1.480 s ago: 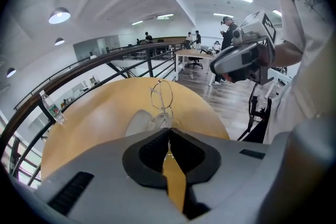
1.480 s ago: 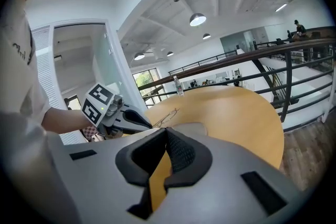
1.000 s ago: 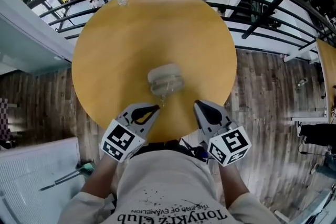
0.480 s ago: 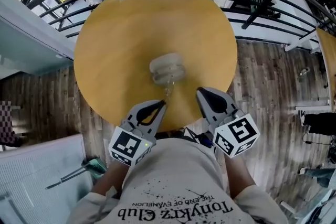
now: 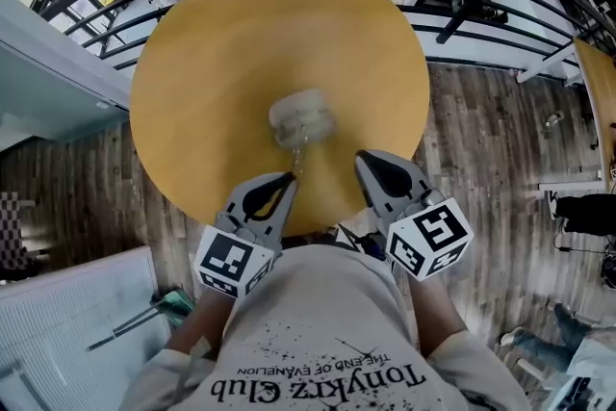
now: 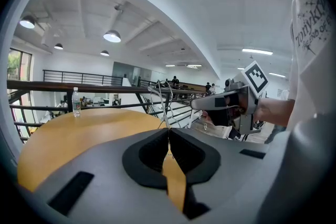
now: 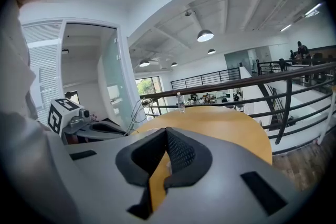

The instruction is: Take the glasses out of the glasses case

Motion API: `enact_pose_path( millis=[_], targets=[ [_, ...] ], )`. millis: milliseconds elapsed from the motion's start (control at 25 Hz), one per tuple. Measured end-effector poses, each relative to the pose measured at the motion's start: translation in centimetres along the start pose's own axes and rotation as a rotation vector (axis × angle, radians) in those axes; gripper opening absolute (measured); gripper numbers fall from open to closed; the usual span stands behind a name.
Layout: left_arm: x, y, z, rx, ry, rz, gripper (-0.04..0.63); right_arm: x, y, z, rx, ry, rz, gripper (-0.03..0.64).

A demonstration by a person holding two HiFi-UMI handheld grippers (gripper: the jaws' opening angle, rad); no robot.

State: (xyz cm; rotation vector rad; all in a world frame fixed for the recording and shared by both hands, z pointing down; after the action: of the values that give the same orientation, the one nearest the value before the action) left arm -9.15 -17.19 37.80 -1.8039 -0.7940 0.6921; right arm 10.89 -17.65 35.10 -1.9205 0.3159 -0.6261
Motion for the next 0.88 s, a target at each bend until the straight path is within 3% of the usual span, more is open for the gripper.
enact_pose_path(
  millis=[880],
  targets=[
    [-0.1,0.6,1.4,0.023,0.027,0.001,0.031,-1.7,-0.3,-0.8,-0.022,0.039,0.010,0.025]
  ],
)
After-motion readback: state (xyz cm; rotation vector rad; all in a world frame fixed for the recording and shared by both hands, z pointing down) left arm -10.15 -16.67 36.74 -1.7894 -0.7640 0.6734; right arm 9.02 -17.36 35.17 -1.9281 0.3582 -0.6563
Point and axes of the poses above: the fingertips, and each gripper's own axes: z backward along the fingers, x to its right, y out of its top, the point moved 8 cm from there along z, backward along the fingers, and after that the axes turned 4 degrees about -z, right-handed, at the moved point
